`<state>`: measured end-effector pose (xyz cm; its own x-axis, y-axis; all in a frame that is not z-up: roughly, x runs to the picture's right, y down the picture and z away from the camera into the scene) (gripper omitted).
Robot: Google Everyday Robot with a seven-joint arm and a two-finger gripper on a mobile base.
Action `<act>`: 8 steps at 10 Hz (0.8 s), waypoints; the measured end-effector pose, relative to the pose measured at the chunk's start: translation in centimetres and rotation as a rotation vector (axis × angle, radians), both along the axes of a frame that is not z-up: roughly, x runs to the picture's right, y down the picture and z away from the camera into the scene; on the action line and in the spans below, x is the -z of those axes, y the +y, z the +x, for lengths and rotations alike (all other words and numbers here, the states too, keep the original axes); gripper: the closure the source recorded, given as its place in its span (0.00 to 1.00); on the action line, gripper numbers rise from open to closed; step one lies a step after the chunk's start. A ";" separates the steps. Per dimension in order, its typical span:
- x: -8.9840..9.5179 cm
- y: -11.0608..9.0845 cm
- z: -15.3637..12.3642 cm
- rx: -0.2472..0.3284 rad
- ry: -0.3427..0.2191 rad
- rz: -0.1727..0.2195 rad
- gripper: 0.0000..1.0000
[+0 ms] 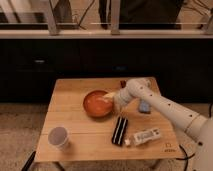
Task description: Pick up the ceramic bowl
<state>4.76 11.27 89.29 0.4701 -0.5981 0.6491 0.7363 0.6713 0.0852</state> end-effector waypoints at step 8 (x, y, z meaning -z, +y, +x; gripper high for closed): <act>-0.8 1.2 -0.1 0.008 -0.007 -0.022 0.39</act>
